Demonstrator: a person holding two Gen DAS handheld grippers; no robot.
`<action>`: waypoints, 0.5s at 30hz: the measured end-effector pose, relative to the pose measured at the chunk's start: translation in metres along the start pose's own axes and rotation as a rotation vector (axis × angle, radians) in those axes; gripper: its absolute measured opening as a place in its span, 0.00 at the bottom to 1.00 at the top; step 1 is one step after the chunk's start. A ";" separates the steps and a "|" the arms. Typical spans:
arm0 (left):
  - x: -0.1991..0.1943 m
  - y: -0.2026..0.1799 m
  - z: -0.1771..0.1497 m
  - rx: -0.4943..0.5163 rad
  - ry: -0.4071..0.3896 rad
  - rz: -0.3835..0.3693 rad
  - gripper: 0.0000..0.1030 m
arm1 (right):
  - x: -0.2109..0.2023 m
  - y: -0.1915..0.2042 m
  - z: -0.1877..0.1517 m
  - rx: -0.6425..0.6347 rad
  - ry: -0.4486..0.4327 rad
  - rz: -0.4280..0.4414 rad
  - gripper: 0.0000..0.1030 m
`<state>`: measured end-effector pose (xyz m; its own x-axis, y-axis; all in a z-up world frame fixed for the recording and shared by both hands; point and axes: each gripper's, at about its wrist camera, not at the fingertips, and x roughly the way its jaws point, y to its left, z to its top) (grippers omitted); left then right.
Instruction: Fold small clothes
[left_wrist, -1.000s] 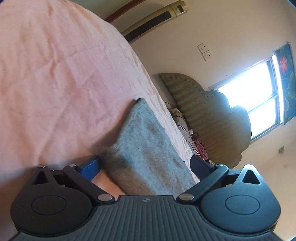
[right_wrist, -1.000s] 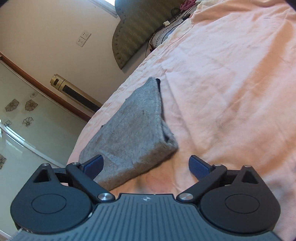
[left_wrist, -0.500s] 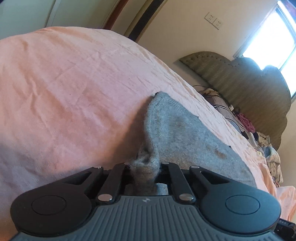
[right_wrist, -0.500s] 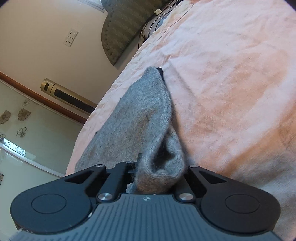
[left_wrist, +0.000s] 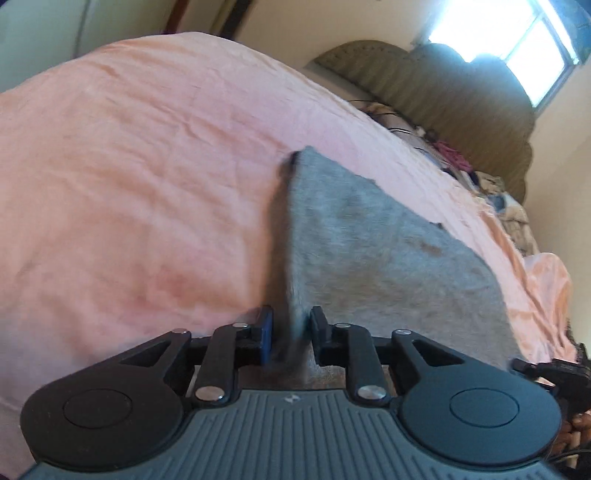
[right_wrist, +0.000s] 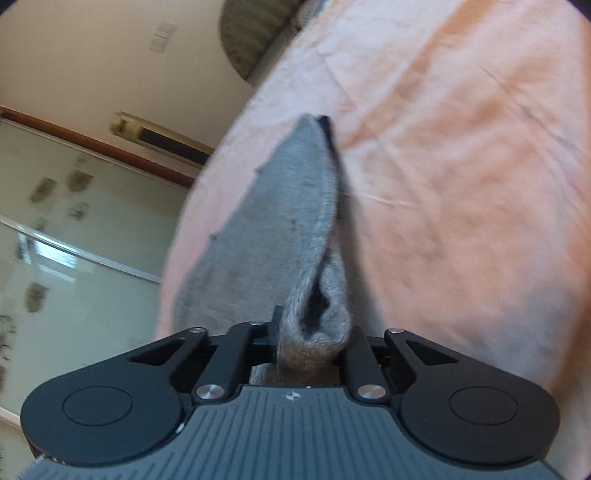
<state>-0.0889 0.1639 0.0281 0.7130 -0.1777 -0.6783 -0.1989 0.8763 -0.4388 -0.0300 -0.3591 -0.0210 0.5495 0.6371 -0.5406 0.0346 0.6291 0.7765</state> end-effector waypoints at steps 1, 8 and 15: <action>-0.005 0.001 0.009 -0.002 -0.040 0.025 0.26 | -0.005 0.000 0.006 -0.004 -0.023 0.000 0.34; 0.047 -0.035 0.107 0.127 -0.248 0.087 0.97 | 0.029 0.051 0.109 -0.225 -0.210 -0.079 0.82; 0.178 -0.082 0.135 0.307 -0.032 0.203 0.72 | 0.144 0.080 0.158 -0.414 -0.060 -0.270 0.81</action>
<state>0.1447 0.1210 0.0229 0.7016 0.0232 -0.7122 -0.1308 0.9867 -0.0967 0.1835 -0.2875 0.0145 0.6137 0.4083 -0.6758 -0.1458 0.8998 0.4112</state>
